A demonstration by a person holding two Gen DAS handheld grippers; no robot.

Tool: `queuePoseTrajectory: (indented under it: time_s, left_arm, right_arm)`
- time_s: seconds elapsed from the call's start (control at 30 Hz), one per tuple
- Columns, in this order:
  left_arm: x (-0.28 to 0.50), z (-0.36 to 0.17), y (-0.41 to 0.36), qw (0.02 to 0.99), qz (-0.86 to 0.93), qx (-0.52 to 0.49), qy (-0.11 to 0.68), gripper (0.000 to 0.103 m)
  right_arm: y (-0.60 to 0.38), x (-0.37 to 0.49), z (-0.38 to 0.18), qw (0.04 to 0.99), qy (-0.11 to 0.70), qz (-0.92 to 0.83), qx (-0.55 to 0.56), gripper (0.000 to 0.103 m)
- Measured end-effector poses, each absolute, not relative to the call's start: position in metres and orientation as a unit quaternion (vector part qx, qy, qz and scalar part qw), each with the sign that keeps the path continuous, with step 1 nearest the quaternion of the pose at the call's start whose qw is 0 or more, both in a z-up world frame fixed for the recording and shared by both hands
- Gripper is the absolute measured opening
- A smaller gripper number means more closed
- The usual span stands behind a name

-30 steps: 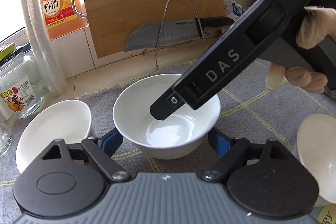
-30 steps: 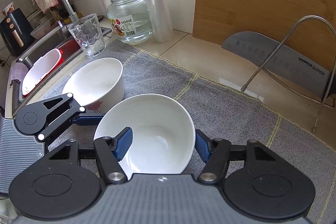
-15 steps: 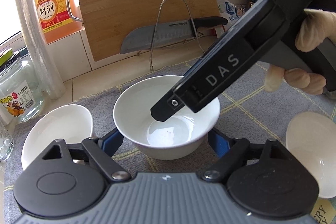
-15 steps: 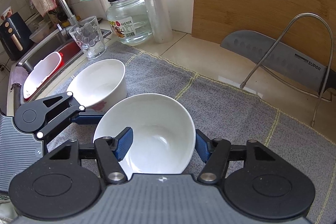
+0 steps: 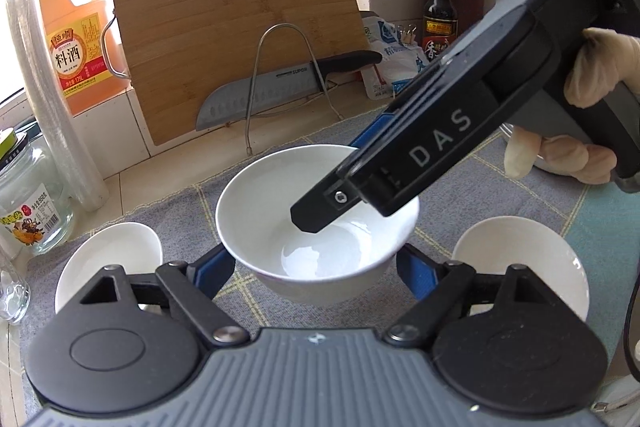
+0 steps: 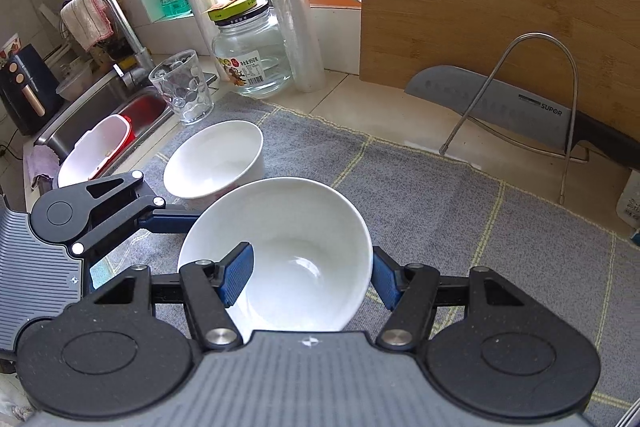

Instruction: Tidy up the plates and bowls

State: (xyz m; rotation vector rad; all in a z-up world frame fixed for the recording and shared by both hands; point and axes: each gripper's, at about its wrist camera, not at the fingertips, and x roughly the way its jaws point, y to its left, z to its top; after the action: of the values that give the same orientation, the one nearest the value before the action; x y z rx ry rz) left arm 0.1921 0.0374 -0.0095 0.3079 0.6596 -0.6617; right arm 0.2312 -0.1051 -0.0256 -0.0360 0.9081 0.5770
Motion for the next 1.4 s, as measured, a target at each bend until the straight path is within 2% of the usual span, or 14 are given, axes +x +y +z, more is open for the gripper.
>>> queuePoseTrajectory:
  time_s: [0.77,1.4]
  left_arm:
    - [0.13,0.005,0.012,0.829,-0.433,0.162,0.316,0.087]
    - [0.127,-0.012,-0.008,0.797,-0.463,0.18,0.343,0.087]
  right_arm:
    - [-0.149,0.117,-0.01,0.885,0.425,0.19,0.016,0.068]
    - [-0.166,0.101,-0.03,0.879,0.445,0.163,0.042,0.068]
